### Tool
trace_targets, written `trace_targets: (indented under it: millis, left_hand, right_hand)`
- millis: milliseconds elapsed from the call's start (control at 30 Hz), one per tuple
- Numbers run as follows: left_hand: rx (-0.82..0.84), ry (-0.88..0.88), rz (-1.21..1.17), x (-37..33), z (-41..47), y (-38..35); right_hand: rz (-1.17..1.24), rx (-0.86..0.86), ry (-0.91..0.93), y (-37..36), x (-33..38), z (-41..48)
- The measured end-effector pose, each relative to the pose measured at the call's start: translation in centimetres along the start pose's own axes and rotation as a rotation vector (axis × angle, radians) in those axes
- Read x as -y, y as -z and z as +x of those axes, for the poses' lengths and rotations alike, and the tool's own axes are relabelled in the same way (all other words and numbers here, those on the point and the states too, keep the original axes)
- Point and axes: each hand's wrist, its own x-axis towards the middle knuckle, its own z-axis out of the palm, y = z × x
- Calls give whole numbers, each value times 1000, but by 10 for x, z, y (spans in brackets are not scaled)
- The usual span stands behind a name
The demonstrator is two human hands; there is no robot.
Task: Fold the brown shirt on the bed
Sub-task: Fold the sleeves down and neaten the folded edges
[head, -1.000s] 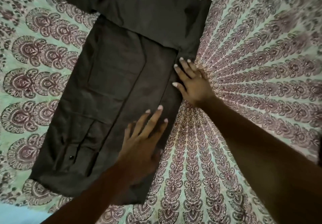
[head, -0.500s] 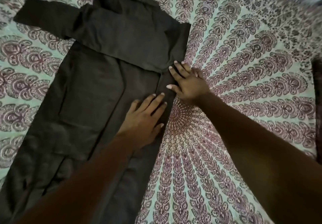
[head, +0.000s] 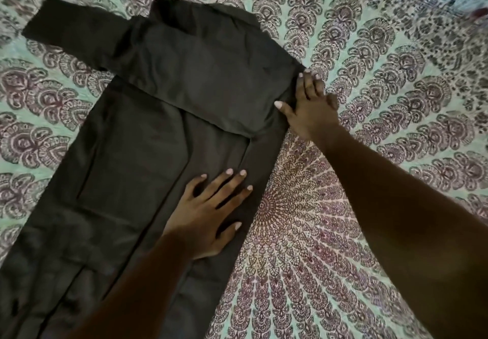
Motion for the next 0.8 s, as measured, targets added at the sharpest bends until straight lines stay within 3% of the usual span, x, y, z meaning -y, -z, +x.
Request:
trace_targets:
  millis: [133, 233, 567, 667, 800]
  left_hand:
    - [8, 1, -19, 1, 1, 0]
    - [-6, -1, -21, 2, 3, 0]
    - [-4, -3, -26, 3, 2, 0]
    - [1, -3, -36, 3, 3, 1]
    - [2, -4, -47, 3, 4, 1]
  right_hand:
    - [53, -222, 152, -14, 22, -36]
    - [29, -211, 254, -42, 27, -57]
    - [203, -120, -11, 8, 12, 76]
    - [312, -297, 35, 15, 8, 71]
    - [298, -198, 252, 31, -7, 76]
